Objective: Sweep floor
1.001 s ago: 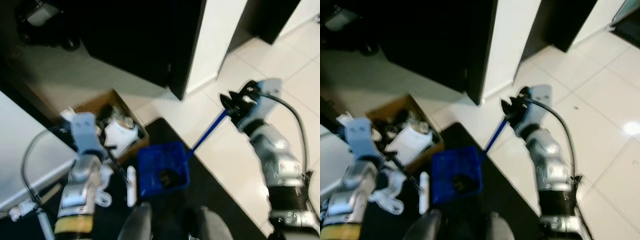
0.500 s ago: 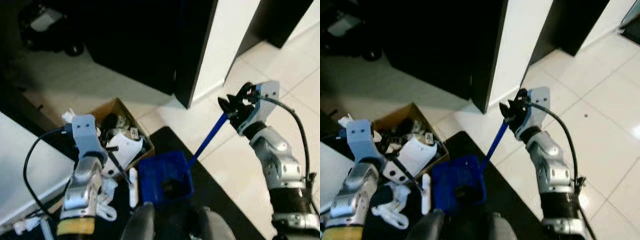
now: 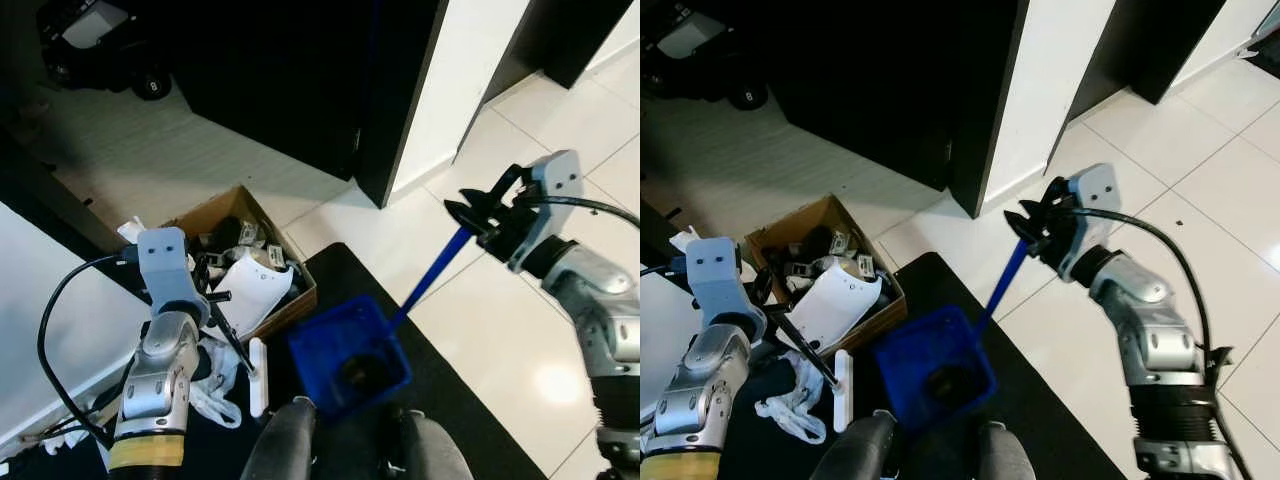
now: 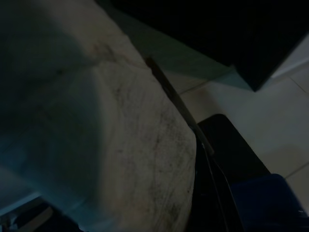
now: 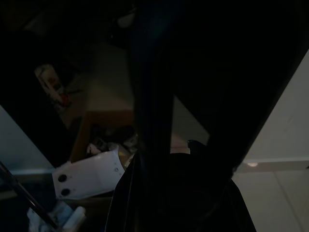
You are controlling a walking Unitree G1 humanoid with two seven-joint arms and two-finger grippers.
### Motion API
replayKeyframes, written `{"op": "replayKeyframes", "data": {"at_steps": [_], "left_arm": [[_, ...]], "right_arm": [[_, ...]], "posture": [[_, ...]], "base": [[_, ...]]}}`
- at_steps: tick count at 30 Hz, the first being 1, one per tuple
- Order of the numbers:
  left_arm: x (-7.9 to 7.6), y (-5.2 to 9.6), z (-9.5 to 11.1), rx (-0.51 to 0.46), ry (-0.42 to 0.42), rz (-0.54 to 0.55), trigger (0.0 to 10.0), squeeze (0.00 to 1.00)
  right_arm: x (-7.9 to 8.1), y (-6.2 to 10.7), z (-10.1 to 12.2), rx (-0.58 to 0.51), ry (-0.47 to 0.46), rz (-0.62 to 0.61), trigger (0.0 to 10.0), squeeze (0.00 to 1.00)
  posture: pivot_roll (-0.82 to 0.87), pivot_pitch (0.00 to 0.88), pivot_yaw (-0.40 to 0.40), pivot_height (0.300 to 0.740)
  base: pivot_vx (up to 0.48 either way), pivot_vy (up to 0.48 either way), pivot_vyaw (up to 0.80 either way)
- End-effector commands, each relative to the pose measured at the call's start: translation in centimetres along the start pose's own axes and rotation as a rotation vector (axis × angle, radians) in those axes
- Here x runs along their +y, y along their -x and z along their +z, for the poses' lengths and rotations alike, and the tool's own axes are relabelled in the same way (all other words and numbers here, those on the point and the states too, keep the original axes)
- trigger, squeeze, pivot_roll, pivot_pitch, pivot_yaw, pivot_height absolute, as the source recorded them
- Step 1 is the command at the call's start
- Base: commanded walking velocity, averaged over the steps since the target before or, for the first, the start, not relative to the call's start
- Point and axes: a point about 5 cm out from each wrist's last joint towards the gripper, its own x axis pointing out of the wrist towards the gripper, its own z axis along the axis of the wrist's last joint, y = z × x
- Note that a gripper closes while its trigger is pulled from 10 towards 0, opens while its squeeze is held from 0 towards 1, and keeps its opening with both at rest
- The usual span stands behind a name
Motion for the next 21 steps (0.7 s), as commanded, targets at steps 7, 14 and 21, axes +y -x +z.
{"op": "replayKeyframes", "data": {"at_steps": [7,14,21], "left_arm": [[3.4,0.3,0.0,0.026,-0.064,0.092,10.0,0.0],[3.4,0.5,-0.2,0.032,-0.065,0.095,10.0,0.0],[3.0,0.8,-0.5,0.036,-0.063,0.091,10.0,0.0]], "right_arm": [[-1.5,0.7,4.8,-0.163,-0.002,-0.022,10.0,0.0],[-4.4,-0.9,9.0,-0.395,-0.08,-0.226,10.0,0.0],[-4.1,-4.9,10.4,-0.467,-0.072,-0.272,10.0,0.0]], "posture": [[0.08,0.177,0.015,0.74],[0.08,0.18,0.014,0.74],[0.12,0.18,0.001,0.74]], "base": [[0.0,0.0,0.0],[0.0,0.0,0.0],[0.0,0.0,0.0]]}}
